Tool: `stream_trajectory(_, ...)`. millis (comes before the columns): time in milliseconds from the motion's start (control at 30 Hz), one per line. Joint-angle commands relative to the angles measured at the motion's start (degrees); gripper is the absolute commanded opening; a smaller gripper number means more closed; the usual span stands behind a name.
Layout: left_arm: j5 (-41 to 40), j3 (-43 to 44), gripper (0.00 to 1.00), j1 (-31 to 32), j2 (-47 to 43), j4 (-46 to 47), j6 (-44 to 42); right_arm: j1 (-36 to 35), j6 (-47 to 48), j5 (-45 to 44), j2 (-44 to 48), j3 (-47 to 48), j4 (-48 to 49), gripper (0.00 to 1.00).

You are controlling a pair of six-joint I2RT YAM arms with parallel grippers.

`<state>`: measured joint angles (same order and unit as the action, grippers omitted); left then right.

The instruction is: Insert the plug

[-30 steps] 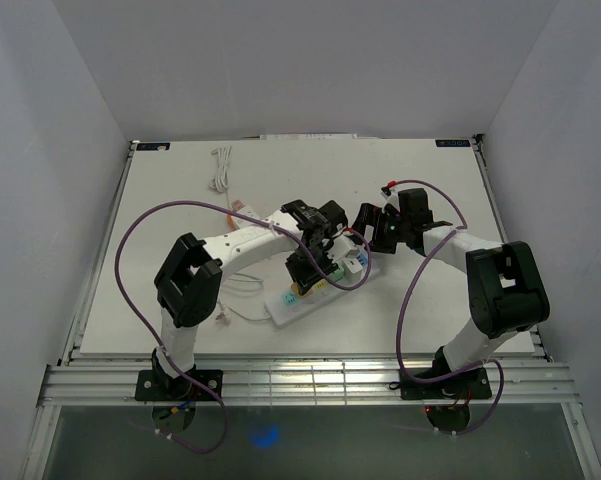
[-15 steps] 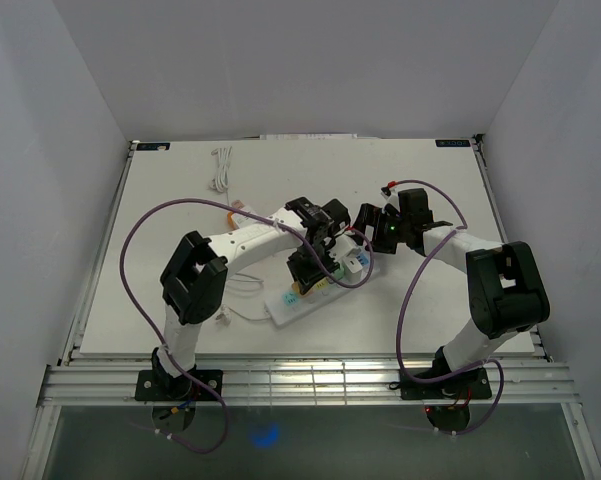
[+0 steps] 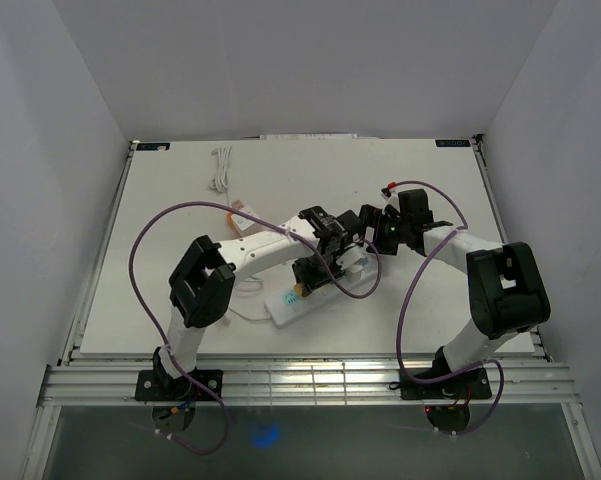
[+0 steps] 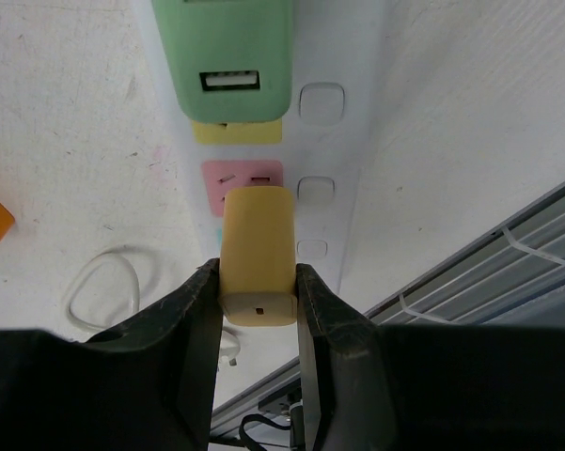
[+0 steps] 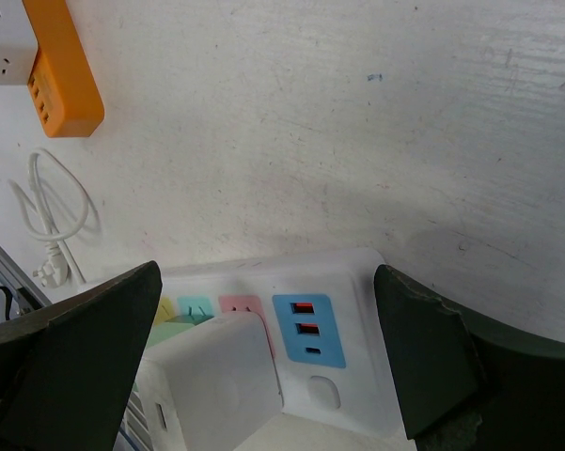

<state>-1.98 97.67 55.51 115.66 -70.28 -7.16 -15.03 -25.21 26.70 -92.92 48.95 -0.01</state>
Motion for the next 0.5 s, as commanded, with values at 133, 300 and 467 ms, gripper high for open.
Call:
stream_trajectory(133,-3.3,1.38,0.0,1.1,2.47,2.25,1.18,0.52,0.69,-0.59,2.13,0.18,0.19,1.0)
stream_trajectory(300,-2.15,1.91,0.0,1.1,4.22,2.87,-0.4,0.88,0.69,-0.59,2.92,-0.08,0.1,1.0)
stream_trajectory(467,0.31,3.76,0.0,1.01,6.07,2.78,-1.89,0.96,0.69,-0.59,3.45,-0.17,0.1,1.0)
